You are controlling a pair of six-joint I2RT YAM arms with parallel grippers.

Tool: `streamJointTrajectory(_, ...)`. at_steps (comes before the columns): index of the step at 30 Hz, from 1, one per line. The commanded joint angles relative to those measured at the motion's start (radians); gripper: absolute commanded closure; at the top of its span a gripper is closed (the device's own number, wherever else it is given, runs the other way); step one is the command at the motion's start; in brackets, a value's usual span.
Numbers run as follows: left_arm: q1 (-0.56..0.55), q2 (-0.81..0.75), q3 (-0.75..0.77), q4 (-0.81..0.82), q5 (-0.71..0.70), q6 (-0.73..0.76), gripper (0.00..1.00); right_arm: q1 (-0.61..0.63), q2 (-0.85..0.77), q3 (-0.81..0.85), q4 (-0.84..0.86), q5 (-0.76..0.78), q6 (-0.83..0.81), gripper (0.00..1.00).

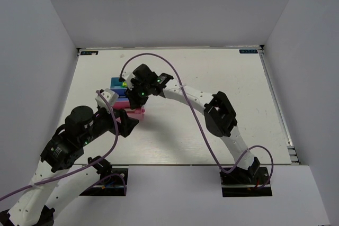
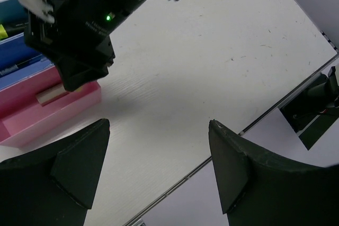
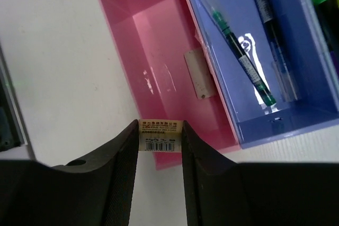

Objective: Sort the stationery into containers
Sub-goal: Place the stationery in the storage box, then reset both arms

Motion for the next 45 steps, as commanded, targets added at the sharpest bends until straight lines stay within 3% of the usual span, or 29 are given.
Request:
streamJointTrajectory(1, 0.004, -0.012, -0.005, -0.006, -0.014, -0.01, 0.15, 0.021, 0.043, 0.017, 0.027, 0.068, -0.025, 0.83)
streamJointTrajectory(5, 0.006, -0.032, -0.014, -0.011, -0.019, -0.014, 0.15, 0.03, 0.054, 0.027, 0.024, 0.094, -0.042, 0.79)
streamJointTrajectory(10, 0.004, -0.046, -0.023, -0.017, -0.022, -0.019, 0.15, 0.036, 0.042, 0.032, 0.021, 0.108, -0.051, 0.54)
streamJointTrajectory(17, 0.004, -0.053, -0.022, -0.029, -0.022, -0.021, 0.15, 0.036, 0.022, 0.027, 0.018, 0.114, -0.051, 0.46)
streamJointTrajectory(22, 0.004, -0.058, -0.025, -0.034, -0.02, -0.028, 0.15, 0.037, -0.012, 0.024, 0.027, 0.113, -0.05, 0.51)
streamJointTrajectory(26, 0.006, -0.069, -0.017, -0.044, -0.036, -0.025, 0.16, 0.031, -0.067, 0.021, 0.044, 0.113, -0.054, 0.72)
streamJointTrajectory(28, 0.006, -0.07, -0.005, -0.054, -0.043, -0.022, 0.21, 0.027, -0.089, 0.038, 0.052, 0.103, -0.056, 0.81)
streamJointTrajectory(32, 0.006, -0.079, 0.001, -0.066, -0.039, -0.025, 0.33, 0.021, -0.132, 0.037, 0.046, 0.123, -0.07, 0.84)
streamJointTrajectory(36, 0.006, -0.089, -0.014, -0.08, -0.043, -0.03, 0.61, 0.01, -0.199, -0.04, 0.044, 0.229, -0.091, 0.91)
streamJointTrajectory(37, 0.006, -0.089, -0.026, -0.083, -0.05, -0.033, 0.81, 0.007, -0.21, -0.08, 0.044, 0.263, -0.096, 0.93)
streamJointTrajectory(38, 0.006, -0.084, -0.038, -0.089, -0.053, -0.037, 0.91, -0.001, -0.245, -0.101, 0.05, 0.292, -0.1, 0.93)
streamJointTrajectory(39, 0.006, -0.072, -0.048, -0.103, -0.063, -0.039, 0.97, -0.01, -0.279, -0.155, 0.056, 0.423, -0.116, 0.96)
streamJointTrajectory(40, 0.006, -0.061, -0.055, -0.112, -0.065, -0.034, 1.0, -0.016, -0.296, -0.214, 0.06, 0.46, -0.128, 0.97)
streamJointTrajectory(42, 0.006, -0.012, -0.077, -0.132, -0.06, -0.027, 1.0, -0.031, -0.372, -0.312, 0.093, 0.607, -0.181, 0.96)
streamJointTrajectory(43, 0.004, 0.002, -0.08, -0.139, -0.059, -0.021, 0.75, -0.035, -0.389, -0.389, 0.139, 0.799, -0.2, 0.89)
streamJointTrajectory(45, 0.006, 0.051, -0.112, -0.146, -0.065, -0.025, 0.34, -0.036, -0.478, -0.514, 0.19, 0.881, -0.287, 0.78)
